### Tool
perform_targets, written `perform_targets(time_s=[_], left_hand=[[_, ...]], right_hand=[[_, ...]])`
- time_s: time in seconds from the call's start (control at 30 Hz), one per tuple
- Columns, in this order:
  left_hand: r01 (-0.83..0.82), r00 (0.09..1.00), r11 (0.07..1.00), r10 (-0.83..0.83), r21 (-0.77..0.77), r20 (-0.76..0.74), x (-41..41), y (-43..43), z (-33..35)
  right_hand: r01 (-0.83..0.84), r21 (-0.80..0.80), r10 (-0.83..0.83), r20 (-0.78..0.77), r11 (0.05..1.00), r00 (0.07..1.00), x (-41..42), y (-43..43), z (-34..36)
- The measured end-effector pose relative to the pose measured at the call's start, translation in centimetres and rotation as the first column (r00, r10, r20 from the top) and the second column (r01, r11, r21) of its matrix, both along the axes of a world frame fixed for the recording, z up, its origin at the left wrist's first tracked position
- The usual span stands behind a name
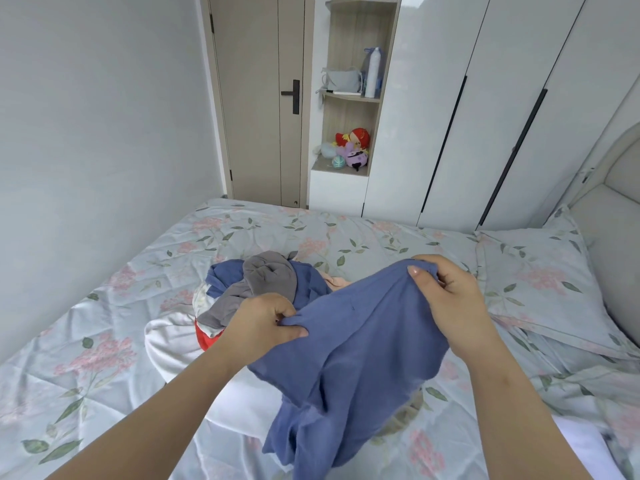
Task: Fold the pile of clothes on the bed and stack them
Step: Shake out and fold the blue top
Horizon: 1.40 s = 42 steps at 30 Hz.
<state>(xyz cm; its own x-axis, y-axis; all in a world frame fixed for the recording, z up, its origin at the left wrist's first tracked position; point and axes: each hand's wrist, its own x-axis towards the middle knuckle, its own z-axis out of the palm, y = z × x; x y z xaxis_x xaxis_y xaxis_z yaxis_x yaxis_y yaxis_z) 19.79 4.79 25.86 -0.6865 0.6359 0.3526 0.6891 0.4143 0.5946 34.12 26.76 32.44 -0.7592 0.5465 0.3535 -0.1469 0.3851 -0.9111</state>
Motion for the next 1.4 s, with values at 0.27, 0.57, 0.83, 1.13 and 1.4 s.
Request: perform_targets(time_s=[0.27, 0.57, 0.83, 1.13, 1.4], left_hand=[[0.089, 0.932, 0.987, -0.129, 0.13, 0.34, 3.1, -0.1, -0.1], [-0.173, 0.981, 0.98, 0.163, 0.095, 0.104, 2.0, 0.3, -1.9], [-0.061, 0.97, 0.993, 0.035, 0.1, 0.241, 3.1, 0.8, -2.2], [0.475, 0.737, 0.872, -0.322, -0.116, 0.594, 4.8, 0.0, -3.1], [0.306, 0.9, 0.948, -0.258, -0.085, 0.351, 6.1, 3.1, -3.7]], right_hand=[[0.042, 0.032, -0.042, 0.004, 0.999, 0.999, 1.7, 0.5, -1.0], [0.003, 0.005, -0.003, 0.096, 1.0, 0.995, 3.0, -0.3, -2.3], [-0.06, 0.024, 0.058, 0.075, 0.998, 0.995, 2.2, -1.9, -1.3], [-0.14, 0.055, 0.134, 0.097, 0.989, 0.986, 2.2, -2.1, -1.0], [-0.12, 0.019, 0.117, 0.109, 0.993, 0.987, 2.3, -2.1, -1.2]])
